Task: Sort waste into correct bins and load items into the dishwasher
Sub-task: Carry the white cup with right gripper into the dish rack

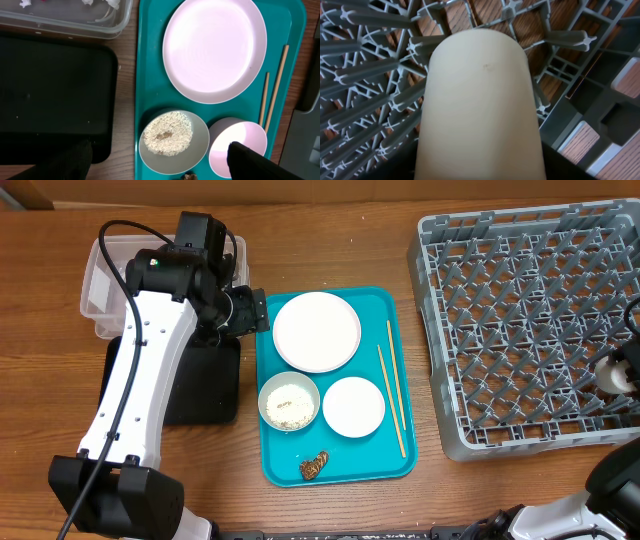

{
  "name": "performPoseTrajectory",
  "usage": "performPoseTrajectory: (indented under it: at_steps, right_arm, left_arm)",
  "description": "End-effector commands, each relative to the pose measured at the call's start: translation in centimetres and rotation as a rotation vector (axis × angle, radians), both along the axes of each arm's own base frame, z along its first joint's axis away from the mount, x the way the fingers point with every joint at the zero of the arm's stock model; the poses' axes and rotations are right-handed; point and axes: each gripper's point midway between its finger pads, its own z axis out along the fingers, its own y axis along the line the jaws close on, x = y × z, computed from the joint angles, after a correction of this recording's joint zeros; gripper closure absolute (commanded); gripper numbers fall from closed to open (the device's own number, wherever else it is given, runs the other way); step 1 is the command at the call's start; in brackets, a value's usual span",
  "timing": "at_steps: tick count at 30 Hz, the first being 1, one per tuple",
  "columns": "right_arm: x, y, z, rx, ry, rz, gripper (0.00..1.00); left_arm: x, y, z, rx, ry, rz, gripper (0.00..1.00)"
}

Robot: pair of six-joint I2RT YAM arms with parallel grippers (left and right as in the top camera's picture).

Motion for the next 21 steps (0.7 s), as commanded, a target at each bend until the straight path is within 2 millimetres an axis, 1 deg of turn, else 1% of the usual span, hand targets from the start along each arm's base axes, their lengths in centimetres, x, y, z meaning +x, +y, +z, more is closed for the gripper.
performPoseTrajectory:
  at_steps: [1,3,8,11,14,17,19,21]
  right_arm:
    - [1.2,0.1,1.0,0.009,-0.055,0.005,0.00]
    - [1.6,0.5,1.1,0.033,-0.080,0.011,0.00]
    - [1.8,0.9,1.3,0.048,-0.095,0.014,0.00]
    - [2.2,1.6,2.3,0.069,-0.143,0.024,0.00]
    - [2.8,2.6,4.2,0.073,-0.216,0.055,0.00]
    - [3.5,4.2,6.7,0.058,-0.300,0.130,0.00]
    - [4.0,5.8,8.5,0.047,-0.354,0.191,0.00]
    - [4.6,8.1,10.0,0.055,-0.411,0.282,0.00]
  left_arm:
    - [0.2,0.1,0.9,0.006,-0.029,0.010,0.12]
    - [0.2,0.1,0.9,0.006,-0.029,0.010,0.12]
    - [0.1,0.0,0.9,0.006,-0.029,0.009,0.11]
    - [0.1,0.0,0.9,0.006,-0.028,0.007,0.11]
    - [0.1,-0.3,0.9,0.006,-0.029,-0.002,0.11]
    - [0.0,-0.4,0.9,0.006,-0.029,-0.004,0.11]
    - [0.0,-0.5,0.9,0.006,-0.028,-0.007,0.11]
    - [0.0,-0.6,0.9,0.006,-0.029,-0.009,0.11]
